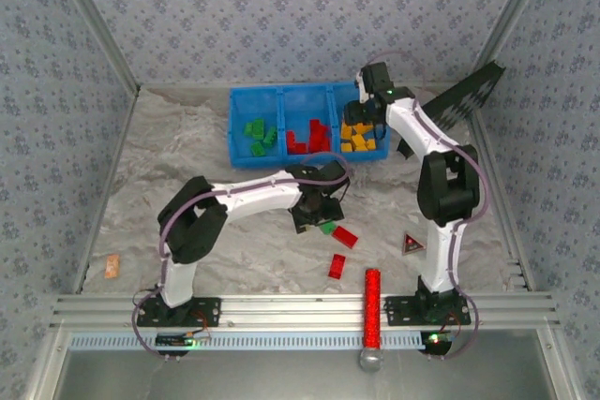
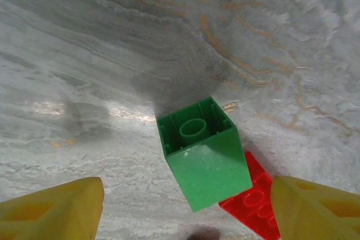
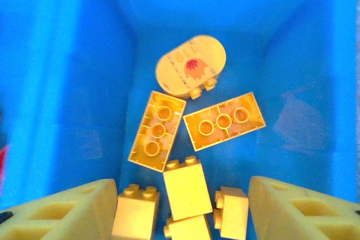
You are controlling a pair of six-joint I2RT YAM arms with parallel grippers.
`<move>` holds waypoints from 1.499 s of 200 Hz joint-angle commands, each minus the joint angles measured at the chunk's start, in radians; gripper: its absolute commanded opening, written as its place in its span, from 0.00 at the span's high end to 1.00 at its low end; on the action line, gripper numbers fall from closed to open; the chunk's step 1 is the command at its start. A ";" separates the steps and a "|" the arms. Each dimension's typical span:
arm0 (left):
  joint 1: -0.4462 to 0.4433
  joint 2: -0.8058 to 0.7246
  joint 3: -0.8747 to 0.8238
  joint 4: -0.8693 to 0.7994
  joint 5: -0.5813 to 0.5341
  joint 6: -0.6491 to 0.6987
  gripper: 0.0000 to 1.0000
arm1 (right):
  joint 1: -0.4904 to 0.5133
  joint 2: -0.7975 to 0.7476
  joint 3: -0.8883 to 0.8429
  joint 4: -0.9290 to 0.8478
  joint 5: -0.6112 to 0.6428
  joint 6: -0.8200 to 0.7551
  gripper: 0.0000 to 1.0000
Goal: Sort the legos into containers by color
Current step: Pick up the lego from the middle-left of the table, then place the lego in the container.
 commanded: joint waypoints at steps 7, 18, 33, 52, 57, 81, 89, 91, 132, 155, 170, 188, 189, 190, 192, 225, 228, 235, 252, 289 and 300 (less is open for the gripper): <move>-0.014 0.057 0.042 -0.006 0.041 -0.037 0.23 | -0.014 -0.111 -0.036 -0.012 -0.030 -0.017 0.34; -0.017 0.078 0.059 -0.028 0.043 -0.034 0.24 | -0.022 -0.143 -0.052 -0.012 -0.046 -0.014 0.33; -0.018 0.094 0.061 -0.033 0.049 -0.034 0.26 | -0.032 -0.180 -0.072 -0.013 -0.075 -0.012 0.32; -0.019 0.104 0.057 -0.038 0.054 -0.031 0.30 | -0.036 -0.231 -0.107 -0.018 -0.082 -0.010 0.32; -0.019 0.105 0.053 -0.038 0.053 -0.029 0.31 | -0.038 -0.245 -0.123 -0.015 -0.084 -0.009 0.32; -0.017 0.105 0.015 -0.024 0.052 -0.030 0.42 | -0.045 -0.336 -0.224 -0.012 -0.084 0.005 0.31; -0.017 0.100 -0.002 -0.012 0.054 -0.029 0.48 | -0.047 -0.367 -0.260 -0.012 -0.079 0.013 0.31; -0.017 0.100 -0.007 -0.011 0.054 -0.031 0.50 | -0.048 -0.375 -0.270 -0.012 -0.079 0.015 0.31; -0.006 0.071 -0.091 0.034 0.076 -0.035 0.79 | -0.048 -0.545 -0.467 -0.033 -0.084 0.037 0.27; 0.015 0.027 -0.145 0.036 0.067 -0.016 0.86 | -0.047 -0.661 -0.615 -0.055 -0.105 0.047 0.24; 0.041 -0.008 -0.157 0.035 0.059 0.019 0.88 | -0.045 -0.725 -0.699 -0.058 -0.147 0.058 0.23; 0.089 -0.066 -0.160 0.010 0.027 0.065 0.90 | -0.041 -0.763 -0.808 -0.015 -0.225 0.048 0.20; 0.093 -0.070 -0.160 0.009 0.023 0.067 0.90 | -0.041 -0.763 -0.814 -0.013 -0.228 0.048 0.20; 0.095 -0.074 -0.160 0.008 0.020 0.071 0.90 | -0.041 -0.764 -0.819 -0.013 -0.231 0.048 0.20; 0.100 -0.081 -0.159 0.005 0.015 0.076 0.90 | -0.039 -0.764 -0.830 -0.012 -0.237 0.049 0.20; 0.208 -0.174 -0.116 -0.062 -0.046 0.181 0.94 | 0.045 -0.739 -0.943 0.033 -0.241 0.052 0.20; 0.215 -0.182 -0.110 -0.067 -0.052 0.191 0.94 | 0.058 -0.736 -0.948 0.034 -0.236 0.055 0.20; 0.235 -0.196 -0.095 -0.082 -0.068 0.213 0.94 | 0.083 -0.728 -0.954 0.037 -0.228 0.066 0.20; 0.285 -0.222 -0.053 -0.114 -0.098 0.268 0.94 | 0.147 -0.709 -0.957 0.036 -0.208 0.082 0.20; 0.423 -0.249 0.035 -0.127 -0.148 0.371 0.94 | 0.258 -0.667 -0.961 0.037 -0.198 0.106 0.20; 0.459 -0.245 0.071 -0.126 -0.173 0.399 0.94 | 0.289 -0.653 -0.963 0.037 -0.194 0.109 0.20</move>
